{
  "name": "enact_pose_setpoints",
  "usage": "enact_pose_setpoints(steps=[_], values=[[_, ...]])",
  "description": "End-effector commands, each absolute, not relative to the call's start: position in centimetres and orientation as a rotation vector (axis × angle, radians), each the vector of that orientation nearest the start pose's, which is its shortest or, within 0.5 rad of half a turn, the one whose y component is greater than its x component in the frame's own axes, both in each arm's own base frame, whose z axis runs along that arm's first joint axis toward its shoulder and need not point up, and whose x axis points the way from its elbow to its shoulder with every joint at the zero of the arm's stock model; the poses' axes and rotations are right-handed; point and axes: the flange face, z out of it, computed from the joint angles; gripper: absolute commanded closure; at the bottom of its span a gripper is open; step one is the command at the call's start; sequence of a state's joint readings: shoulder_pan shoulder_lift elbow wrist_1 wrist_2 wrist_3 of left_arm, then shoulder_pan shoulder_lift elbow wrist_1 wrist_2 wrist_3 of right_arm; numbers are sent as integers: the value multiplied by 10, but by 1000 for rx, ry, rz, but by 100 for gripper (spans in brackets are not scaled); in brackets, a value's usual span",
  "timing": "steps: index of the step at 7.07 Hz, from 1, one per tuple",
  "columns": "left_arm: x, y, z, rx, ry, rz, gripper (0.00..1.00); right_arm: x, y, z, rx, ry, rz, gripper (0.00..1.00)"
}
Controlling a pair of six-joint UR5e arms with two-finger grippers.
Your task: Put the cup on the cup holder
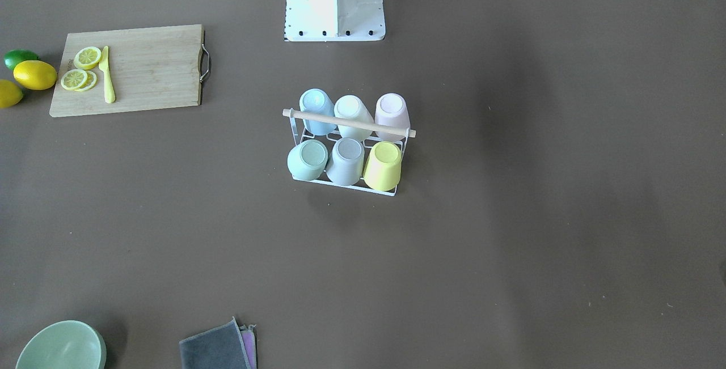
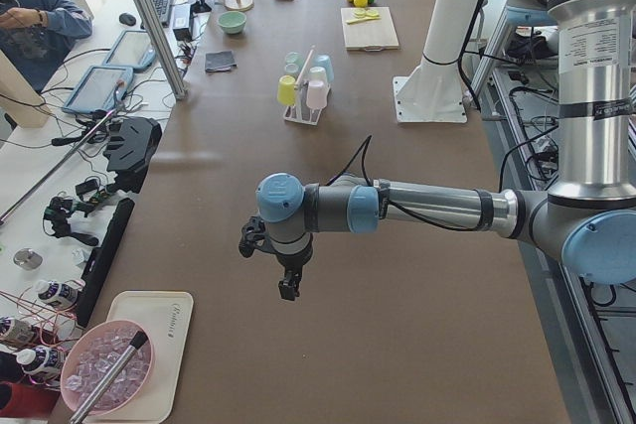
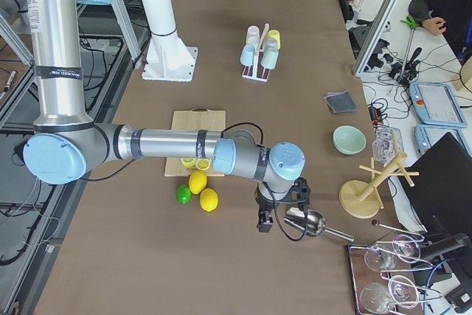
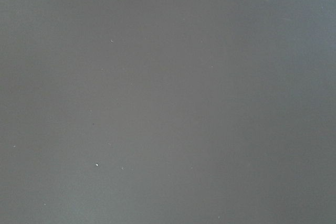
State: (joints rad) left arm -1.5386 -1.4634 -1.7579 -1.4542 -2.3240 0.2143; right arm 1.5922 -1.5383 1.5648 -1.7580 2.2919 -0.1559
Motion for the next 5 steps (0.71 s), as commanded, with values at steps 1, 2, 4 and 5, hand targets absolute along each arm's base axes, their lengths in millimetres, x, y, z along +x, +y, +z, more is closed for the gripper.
enact_pose_setpoints(steps=[1, 2, 4, 5], values=[[-51, -444, 629, 35, 755, 220, 2, 78, -493, 664, -85, -727, -72, 0], [-51, -444, 629, 35, 755, 220, 2, 78, -493, 665, -86, -727, -71, 0], [-51, -444, 629, 35, 755, 220, 2, 78, -489, 669, -92, -728, -74, 0], [-51, -444, 629, 35, 755, 220, 2, 78, -488, 670, -94, -728, -73, 0]])
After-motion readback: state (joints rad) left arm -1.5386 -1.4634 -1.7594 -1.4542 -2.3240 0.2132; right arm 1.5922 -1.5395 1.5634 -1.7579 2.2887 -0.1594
